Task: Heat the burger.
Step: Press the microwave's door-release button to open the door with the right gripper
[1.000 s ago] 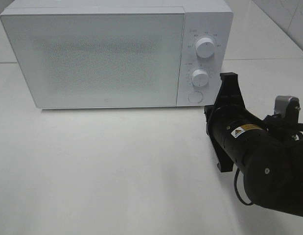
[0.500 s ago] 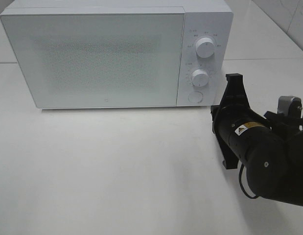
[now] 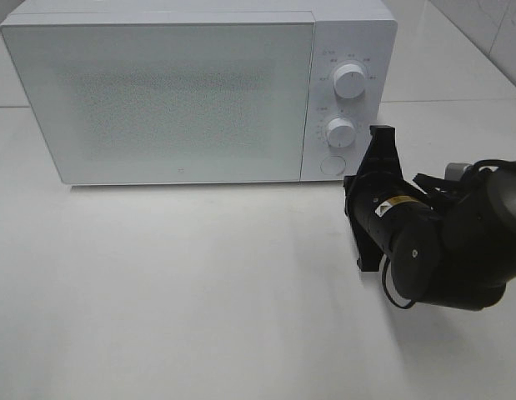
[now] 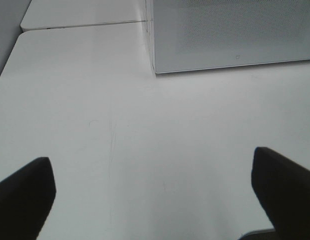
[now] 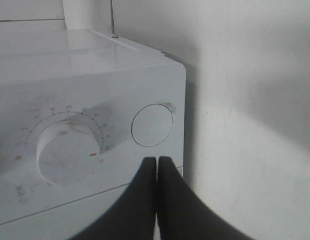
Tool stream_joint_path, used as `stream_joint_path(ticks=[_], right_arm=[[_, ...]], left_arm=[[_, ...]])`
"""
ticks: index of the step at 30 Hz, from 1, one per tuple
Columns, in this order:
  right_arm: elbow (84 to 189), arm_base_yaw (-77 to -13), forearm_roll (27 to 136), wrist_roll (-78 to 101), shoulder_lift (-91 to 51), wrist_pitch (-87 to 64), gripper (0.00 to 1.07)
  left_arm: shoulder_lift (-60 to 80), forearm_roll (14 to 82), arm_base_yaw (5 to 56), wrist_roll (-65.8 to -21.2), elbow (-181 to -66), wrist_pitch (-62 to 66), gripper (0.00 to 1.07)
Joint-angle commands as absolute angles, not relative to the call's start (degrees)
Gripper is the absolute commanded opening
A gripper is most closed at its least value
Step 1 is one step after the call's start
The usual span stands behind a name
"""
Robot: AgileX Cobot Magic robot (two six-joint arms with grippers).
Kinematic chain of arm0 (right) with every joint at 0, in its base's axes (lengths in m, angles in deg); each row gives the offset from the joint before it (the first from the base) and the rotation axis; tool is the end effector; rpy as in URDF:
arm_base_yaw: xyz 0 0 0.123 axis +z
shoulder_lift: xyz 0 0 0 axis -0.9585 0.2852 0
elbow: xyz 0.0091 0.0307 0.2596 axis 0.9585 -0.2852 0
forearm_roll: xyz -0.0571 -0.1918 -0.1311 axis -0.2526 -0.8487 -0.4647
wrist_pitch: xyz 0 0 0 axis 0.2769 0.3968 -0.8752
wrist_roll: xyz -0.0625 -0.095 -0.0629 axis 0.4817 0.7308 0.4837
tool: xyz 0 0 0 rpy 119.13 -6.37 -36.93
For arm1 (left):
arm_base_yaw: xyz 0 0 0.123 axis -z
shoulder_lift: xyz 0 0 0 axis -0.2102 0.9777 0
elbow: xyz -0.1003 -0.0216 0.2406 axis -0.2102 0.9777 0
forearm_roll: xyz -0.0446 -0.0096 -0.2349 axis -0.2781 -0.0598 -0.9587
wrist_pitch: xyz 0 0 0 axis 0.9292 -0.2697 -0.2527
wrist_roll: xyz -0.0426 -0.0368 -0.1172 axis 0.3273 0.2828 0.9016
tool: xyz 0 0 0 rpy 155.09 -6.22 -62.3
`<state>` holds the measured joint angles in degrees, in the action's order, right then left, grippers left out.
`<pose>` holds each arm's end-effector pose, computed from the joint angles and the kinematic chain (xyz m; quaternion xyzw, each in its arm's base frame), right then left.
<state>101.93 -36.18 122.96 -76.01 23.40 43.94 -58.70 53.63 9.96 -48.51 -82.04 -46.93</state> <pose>0.2991 0.1346 0.0847 0.5918 0.5564 0.4274 0.3970 0.0416 -0.0162 0.2570 0.0519 0.8449 -0.0283 0.5316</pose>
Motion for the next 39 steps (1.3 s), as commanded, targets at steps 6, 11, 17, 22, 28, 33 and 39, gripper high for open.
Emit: stream_joint_path(ticks=[6,11,17,22,28,33,39], right_arm=[[108.3,-39.9,119.1,-76.4,27.2,40.1,0.0],[111.3,-40.6,119.0,-76.4,29.3,39.4,0.0],[114.8,-41.3,118.9,-76.4,32.1,38.3,0.0],[116.3,-42.6,119.1,-75.4,32.9,38.2,0.0],[117.6,-44.0,118.9,-74.9,33.9,38.0,0.0],[118.9,-44.5,118.7,-74.7,34.5,38.5,0.0],[118.9,-44.5,118.7,-74.6,34.5,44.3,0.0]], left_arm=[[-59.7,53.6,10.0,-48.2,-81.9,-46.2,1.0],[-59.7,53.6,10.0,-48.2,-81.9,-46.2,1.0],[-59.7,53.6,10.0,-48.2,-81.9,-46.2,1.0],[-59.7,53.6,10.0,-48.2,-81.9,-46.2,1.0],[-59.7,53.6,10.0,-48.2,-81.9,-46.2,1.0],[-59.7,53.6,10.0,-48.2,-81.9,-46.2,1.0],[-59.7,53.6,10.0,-48.2,-81.9,-46.2,1.0]])
